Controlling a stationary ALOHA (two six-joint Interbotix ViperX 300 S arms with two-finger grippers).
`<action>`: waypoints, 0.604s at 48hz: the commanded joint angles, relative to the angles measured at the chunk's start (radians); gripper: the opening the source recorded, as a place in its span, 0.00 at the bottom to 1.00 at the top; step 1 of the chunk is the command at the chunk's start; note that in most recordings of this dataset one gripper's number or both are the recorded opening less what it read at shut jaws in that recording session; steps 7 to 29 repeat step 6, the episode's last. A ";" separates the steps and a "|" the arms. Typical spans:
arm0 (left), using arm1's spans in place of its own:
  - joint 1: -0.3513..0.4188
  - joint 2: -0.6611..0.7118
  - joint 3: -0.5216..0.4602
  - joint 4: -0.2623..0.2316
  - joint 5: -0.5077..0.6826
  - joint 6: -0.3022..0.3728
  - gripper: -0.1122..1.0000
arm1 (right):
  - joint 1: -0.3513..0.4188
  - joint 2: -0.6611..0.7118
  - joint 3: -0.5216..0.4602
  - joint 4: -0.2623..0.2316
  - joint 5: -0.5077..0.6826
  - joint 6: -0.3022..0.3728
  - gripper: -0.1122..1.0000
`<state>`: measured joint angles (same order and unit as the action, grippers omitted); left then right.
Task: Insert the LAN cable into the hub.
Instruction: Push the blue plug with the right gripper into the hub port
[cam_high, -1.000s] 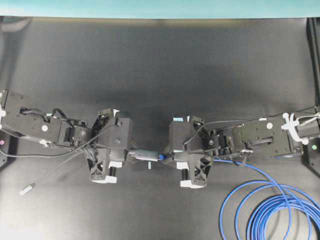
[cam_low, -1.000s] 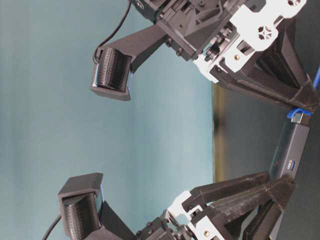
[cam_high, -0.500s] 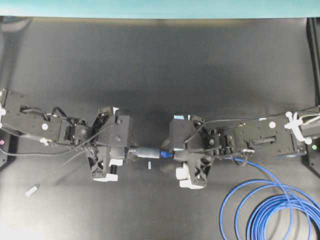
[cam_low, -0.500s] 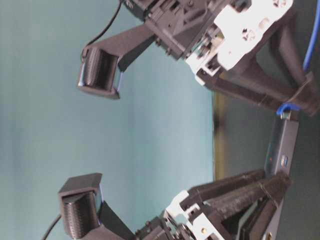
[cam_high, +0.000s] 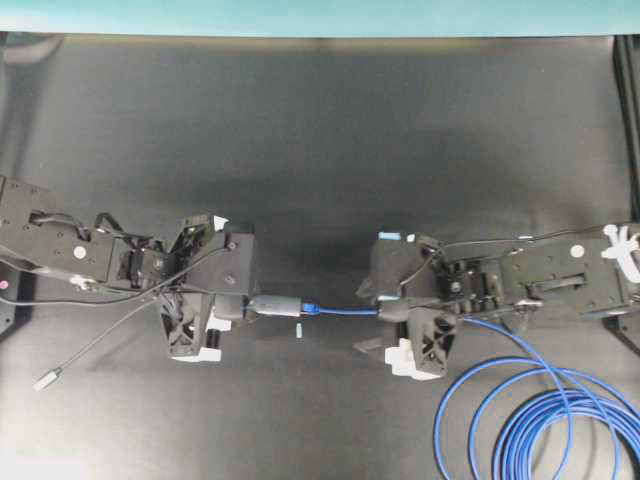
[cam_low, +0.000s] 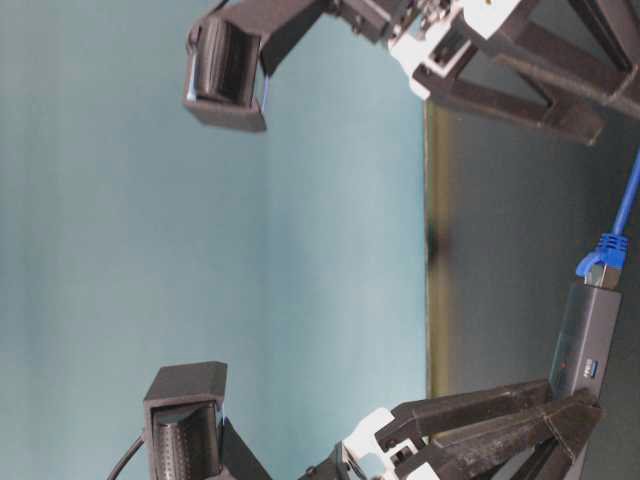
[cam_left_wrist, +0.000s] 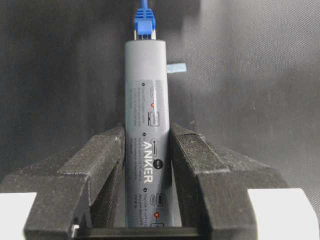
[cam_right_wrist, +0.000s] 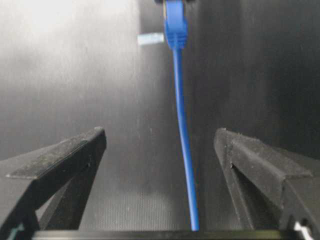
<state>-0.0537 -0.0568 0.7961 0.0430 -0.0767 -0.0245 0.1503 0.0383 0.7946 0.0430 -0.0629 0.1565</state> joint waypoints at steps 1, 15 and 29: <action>-0.002 -0.012 -0.011 0.003 -0.008 0.000 0.35 | 0.000 -0.020 0.002 0.002 -0.025 0.015 0.86; 0.000 -0.008 -0.012 0.003 -0.012 0.000 0.35 | 0.000 -0.021 0.005 0.002 -0.043 0.020 0.86; 0.000 -0.008 -0.012 0.003 -0.012 0.000 0.35 | 0.000 -0.021 0.005 0.002 -0.043 0.020 0.86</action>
